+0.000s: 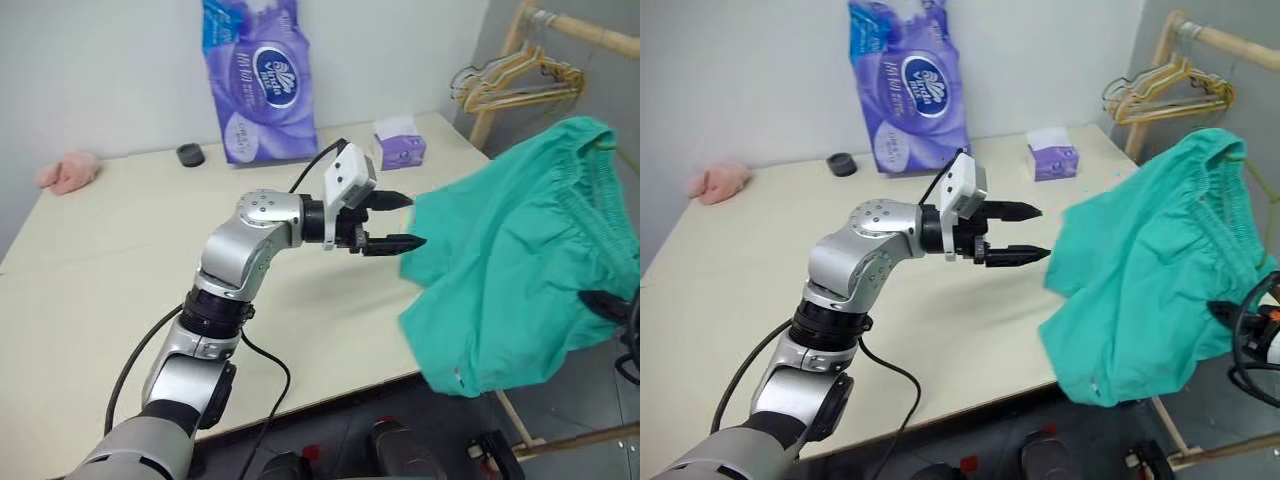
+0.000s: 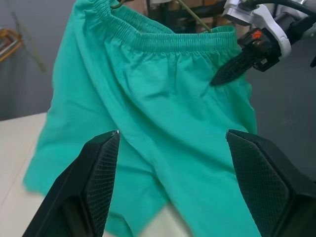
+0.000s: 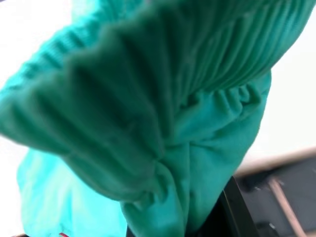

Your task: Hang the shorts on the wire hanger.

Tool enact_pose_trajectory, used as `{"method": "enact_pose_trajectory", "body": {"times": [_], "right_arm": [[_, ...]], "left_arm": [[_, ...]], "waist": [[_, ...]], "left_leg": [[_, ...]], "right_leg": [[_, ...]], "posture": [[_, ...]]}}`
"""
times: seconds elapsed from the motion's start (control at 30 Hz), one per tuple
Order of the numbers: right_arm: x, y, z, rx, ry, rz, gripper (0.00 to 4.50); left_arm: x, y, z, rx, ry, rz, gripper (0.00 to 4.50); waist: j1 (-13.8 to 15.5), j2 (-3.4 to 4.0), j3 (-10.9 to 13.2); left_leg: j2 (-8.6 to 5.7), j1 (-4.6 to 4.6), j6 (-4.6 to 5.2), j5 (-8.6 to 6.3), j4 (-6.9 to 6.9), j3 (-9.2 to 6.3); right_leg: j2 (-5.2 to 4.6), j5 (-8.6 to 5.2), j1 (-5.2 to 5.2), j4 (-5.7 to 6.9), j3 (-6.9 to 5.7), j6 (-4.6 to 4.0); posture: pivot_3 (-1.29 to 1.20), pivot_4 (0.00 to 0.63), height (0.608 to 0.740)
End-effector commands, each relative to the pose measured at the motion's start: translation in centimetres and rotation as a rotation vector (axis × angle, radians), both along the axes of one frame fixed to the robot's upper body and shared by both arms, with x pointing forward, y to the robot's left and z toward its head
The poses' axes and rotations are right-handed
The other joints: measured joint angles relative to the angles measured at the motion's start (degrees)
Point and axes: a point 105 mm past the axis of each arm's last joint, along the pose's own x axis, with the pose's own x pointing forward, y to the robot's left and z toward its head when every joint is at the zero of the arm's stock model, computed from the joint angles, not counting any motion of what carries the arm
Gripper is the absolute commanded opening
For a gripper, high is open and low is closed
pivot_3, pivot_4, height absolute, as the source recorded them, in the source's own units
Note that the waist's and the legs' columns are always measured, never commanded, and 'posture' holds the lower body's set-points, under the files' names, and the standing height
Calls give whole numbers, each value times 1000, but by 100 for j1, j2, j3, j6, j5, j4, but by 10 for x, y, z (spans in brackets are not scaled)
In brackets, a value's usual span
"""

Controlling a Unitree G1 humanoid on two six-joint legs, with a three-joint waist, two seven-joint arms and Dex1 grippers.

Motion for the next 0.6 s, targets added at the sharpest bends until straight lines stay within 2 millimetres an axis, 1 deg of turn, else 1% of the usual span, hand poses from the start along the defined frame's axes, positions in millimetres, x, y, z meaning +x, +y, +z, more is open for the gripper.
{"method": "enact_pose_trajectory", "body": {"times": [0.03,0.1,0.13,0.23,0.33,0.5,0.6], "right_arm": [[-3,-21,34,-40,-80,-131,0],[-2,-32,46,-40,-96,-202,0],[-2,-37,51,-36,-99,-237,0],[-1,-52,62,-10,-100,-333,0],[3,-65,74,35,-78,-418,0],[5,-85,80,74,8,-508,0],[5,-94,84,73,45,-533,0]], "left_arm": [[-11,-19,16,-38,-77,-65,3641],[-13,-24,17,-49,-87,-79,3641],[-15,-27,18,-54,-98,-89,3641],[-21,-35,22,-71,-110,-114,3641],[-26,-43,26,-76,-139,-148,3641],[-24,-50,34,-89,-187,-140,3641],[-25,-52,37,-99,-194,-147,3641]], "waist": [[-123,-11,73],[-303,-4,132],[-385,-24,158],[-569,-37,204],[-650,-21,252],[-690,-28,289],[-702,-27,295]], "left_leg": [[-2,-2,4,-2,-1,5],[-2,-3,11,-6,-2,16],[-2,-3,17,-10,-3,24],[3,-3,25,-15,-12,28],[4,-4,26,-15,-26,35],[2,1,37,-21,-34,79],[2,24,43,-23,-73,126]], "right_leg": [[0,-1,0,-6,5,2],[1,-1,3,-18,14,2],[1,-2,3,-23,18,3],[3,-5,4,-35,27,9],[4,-5,11,-68,28,13],[5,4,12,-100,50,37],[7,12,12,-124,99,53]], "posture": [[-504,188,740],[-513,195,740],[-513,198,740],[-514,205,740],[-507,211,740],[-483,213,740],[-471,214,740]]}}
